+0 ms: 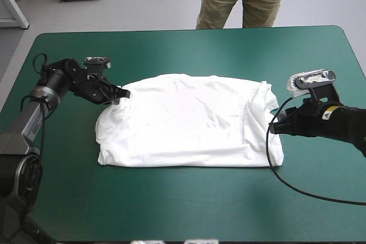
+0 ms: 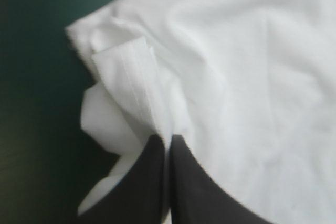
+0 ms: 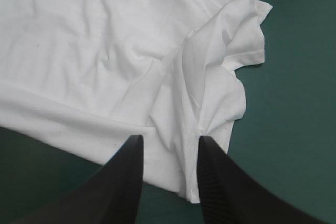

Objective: Fold the cloth

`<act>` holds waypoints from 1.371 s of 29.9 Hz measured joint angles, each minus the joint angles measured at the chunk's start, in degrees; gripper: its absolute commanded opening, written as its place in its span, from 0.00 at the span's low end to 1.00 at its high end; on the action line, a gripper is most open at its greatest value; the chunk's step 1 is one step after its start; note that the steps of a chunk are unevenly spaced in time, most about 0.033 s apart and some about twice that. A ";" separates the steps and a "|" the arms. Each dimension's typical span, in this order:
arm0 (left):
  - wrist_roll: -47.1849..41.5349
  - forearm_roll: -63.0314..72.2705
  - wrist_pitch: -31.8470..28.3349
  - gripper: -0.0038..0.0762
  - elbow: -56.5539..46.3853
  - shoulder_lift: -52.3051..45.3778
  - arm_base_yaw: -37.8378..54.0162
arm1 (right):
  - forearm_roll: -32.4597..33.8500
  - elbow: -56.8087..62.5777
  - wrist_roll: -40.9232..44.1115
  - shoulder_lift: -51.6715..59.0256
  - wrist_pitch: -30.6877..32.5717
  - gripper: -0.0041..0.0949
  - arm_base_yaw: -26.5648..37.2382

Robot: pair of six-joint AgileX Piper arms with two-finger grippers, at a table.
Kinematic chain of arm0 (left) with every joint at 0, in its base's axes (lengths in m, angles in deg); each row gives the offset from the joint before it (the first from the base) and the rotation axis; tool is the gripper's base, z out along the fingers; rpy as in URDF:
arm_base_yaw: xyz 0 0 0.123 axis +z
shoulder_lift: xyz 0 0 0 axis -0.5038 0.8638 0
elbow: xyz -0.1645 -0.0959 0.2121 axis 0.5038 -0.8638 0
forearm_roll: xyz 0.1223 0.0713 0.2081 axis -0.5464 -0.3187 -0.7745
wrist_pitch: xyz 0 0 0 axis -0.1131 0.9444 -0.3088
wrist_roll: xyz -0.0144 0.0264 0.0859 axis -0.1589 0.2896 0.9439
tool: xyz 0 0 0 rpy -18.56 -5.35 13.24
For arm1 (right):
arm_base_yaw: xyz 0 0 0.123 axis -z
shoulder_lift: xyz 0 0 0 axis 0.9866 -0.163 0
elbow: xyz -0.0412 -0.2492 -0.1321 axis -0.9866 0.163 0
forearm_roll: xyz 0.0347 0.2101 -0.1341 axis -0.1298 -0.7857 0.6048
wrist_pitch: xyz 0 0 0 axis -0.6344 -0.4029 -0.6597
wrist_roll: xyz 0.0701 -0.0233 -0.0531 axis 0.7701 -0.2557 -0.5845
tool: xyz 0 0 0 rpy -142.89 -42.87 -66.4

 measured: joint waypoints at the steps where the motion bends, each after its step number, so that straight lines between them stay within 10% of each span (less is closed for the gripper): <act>1: 0.00 -0.27 0.40 0.04 0.00 0.06 -1.55 | 0.00 0.00 0.00 0.00 0.20 0.37 0.00; 13: -1.56 -4.28 0.38 0.09 0.00 7.42 -10.83 | 0.00 0.00 0.00 0.00 1.22 0.37 0.00; 22: 0.95 -0.91 1.71 0.69 0.85 8.57 -10.88 | 0.05 0.00 0.00 0.06 1.34 0.46 0.00; 41: -0.61 -7.53 11.54 0.69 5.98 -19.80 -10.89 | 4.74 -0.11 2.14 -16.86 -9.75 0.54 5.79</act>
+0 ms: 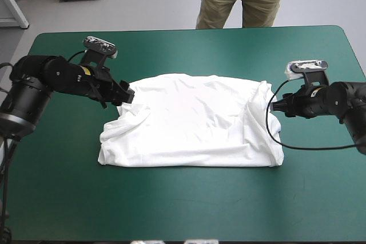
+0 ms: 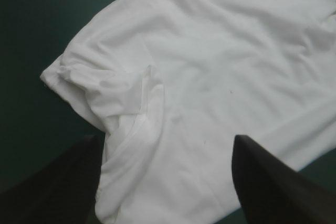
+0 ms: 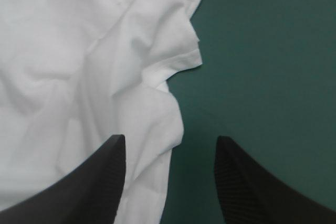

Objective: Fold the cloth

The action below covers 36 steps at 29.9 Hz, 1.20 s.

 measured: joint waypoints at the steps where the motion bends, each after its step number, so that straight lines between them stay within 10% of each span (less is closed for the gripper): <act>1: 0.02 -0.24 0.47 0.69 0.00 -0.93 0.00 | -0.14 0.00 -0.24 -1.99 -0.97 0.54 0.90; 13: -1.10 -1.93 2.78 0.69 -0.07 -3.08 0.00 | -5.16 -0.54 -5.05 -18.70 -4.87 0.53 2.34; 26: -1.37 -2.06 2.51 0.69 -0.11 -3.03 0.00 | -5.46 -0.76 -6.74 -23.56 -0.77 0.02 1.54; 36: -1.37 -2.13 2.50 0.69 -0.11 -3.02 0.00 | -3.65 -0.71 -5.93 -21.68 -2.01 0.03 1.25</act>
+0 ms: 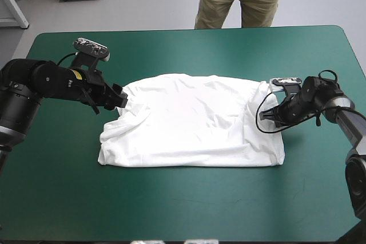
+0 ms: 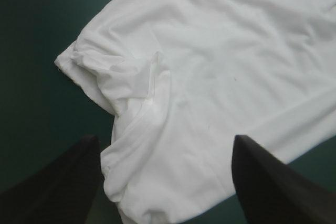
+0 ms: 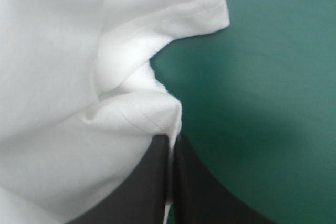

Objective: Fold the cloth

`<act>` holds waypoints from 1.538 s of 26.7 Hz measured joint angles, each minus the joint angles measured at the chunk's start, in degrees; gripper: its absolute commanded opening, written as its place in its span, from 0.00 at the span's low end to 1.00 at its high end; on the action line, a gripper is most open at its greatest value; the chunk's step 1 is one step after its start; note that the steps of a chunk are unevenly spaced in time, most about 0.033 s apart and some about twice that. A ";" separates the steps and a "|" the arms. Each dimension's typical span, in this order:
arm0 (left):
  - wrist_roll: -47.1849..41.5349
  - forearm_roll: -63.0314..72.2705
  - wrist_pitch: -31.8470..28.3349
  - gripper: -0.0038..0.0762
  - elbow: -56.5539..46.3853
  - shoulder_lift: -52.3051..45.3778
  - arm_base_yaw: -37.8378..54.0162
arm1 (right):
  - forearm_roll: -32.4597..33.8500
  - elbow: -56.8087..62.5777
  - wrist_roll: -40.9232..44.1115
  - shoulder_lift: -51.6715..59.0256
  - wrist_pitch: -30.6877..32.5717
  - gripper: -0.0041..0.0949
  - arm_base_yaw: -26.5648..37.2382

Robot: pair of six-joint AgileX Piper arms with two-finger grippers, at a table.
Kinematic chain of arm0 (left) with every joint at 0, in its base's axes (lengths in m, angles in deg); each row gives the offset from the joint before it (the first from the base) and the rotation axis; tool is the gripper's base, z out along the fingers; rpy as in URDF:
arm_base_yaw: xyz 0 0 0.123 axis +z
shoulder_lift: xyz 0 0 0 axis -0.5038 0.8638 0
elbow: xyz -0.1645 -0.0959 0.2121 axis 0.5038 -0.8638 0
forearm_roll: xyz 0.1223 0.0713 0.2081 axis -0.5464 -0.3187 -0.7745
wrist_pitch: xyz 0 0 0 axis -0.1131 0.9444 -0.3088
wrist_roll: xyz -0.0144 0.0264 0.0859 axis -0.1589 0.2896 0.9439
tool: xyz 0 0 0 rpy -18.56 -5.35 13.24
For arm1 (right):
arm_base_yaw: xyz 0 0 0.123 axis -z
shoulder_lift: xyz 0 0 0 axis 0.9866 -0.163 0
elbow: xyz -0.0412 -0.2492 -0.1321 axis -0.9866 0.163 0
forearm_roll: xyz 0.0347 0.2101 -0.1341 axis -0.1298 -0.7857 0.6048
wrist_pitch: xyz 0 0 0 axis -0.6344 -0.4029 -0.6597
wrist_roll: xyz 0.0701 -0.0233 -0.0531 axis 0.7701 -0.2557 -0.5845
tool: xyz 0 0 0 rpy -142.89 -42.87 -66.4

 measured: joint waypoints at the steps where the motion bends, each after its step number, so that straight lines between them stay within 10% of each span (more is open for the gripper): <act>1: 0.00 0.00 0.00 0.69 0.00 0.00 0.00 | 0.80 0.00 0.60 0.40 0.00 0.03 0.00; 23: -0.17 -2.88 3.68 0.69 0.00 0.05 0.00 | 1.02 0.00 1.27 2.30 1.56 0.03 -10.37; 32: -1.80 -3.50 4.08 0.69 0.00 -0.19 0.00 | 0.17 -0.82 1.39 -1.87 1.59 0.44 -10.42; 41: -8.55 -9.20 1.74 0.69 -12.79 -5.48 0.00 | 1.29 0.01 1.43 18.28 9.08 0.48 -10.51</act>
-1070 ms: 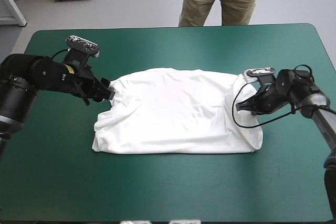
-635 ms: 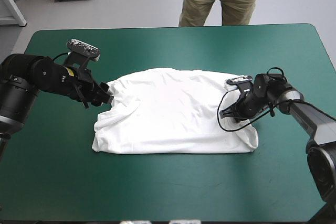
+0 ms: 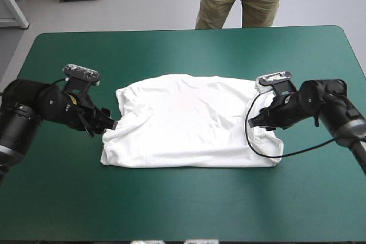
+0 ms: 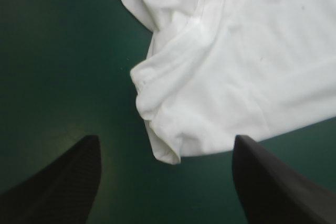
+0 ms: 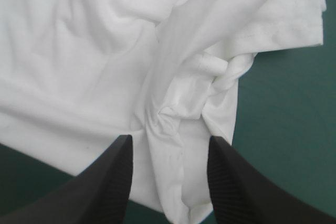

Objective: Fold the cloth

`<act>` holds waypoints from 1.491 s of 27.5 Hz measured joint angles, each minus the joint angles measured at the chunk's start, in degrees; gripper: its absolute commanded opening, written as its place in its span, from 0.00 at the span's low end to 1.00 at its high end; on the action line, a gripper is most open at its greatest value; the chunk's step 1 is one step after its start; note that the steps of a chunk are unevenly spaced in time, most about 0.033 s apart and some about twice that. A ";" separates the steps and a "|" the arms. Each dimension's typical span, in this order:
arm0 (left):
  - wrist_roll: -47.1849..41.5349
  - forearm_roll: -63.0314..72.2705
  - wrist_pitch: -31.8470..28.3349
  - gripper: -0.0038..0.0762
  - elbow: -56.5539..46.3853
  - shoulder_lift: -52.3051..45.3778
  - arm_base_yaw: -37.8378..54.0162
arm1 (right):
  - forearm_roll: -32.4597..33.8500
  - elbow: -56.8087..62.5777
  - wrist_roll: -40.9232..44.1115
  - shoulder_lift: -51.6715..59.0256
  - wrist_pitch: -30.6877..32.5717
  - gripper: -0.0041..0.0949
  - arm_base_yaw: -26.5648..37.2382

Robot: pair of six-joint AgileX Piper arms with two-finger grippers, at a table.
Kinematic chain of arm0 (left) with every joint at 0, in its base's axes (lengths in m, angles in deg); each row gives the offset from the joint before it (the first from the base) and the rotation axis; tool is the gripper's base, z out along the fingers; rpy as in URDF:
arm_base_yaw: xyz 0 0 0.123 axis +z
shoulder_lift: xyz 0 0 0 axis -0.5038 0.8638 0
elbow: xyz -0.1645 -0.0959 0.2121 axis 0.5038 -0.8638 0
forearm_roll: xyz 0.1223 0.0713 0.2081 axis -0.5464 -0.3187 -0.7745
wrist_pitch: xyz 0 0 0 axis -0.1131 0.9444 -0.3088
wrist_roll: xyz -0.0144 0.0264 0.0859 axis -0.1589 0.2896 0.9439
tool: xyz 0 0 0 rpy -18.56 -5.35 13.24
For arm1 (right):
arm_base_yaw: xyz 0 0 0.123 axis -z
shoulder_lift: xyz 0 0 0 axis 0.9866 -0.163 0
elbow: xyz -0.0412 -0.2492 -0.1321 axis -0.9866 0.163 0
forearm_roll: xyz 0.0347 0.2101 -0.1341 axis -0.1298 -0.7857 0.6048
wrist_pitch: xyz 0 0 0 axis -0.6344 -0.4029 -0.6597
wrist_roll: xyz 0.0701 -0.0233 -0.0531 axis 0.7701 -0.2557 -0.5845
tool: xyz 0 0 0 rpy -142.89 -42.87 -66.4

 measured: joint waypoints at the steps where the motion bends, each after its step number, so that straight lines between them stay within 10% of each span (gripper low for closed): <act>1: -0.74 0.00 -1.18 0.69 -3.35 -0.20 0.00 | 0.12 0.00 0.22 2.37 1.37 0.48 0.00; 7: -5.60 -0.05 -11.73 0.69 -20.22 -0.26 0.00 | 0.25 0.00 1.07 12.29 6.74 0.47 0.00; 24: -9.07 0.20 -23.17 0.67 -28.18 6.87 6.08 | 0.13 0.00 1.24 14.13 9.83 0.47 0.00; 32: -2.13 5.86 -23.61 0.49 -28.11 9.35 7.43 | -0.24 0.00 1.24 14.13 10.03 0.47 0.00; 41: 0.62 8.82 -24.43 0.04 -28.07 9.47 7.43 | 0.33 0.08 1.70 14.13 10.62 0.47 0.00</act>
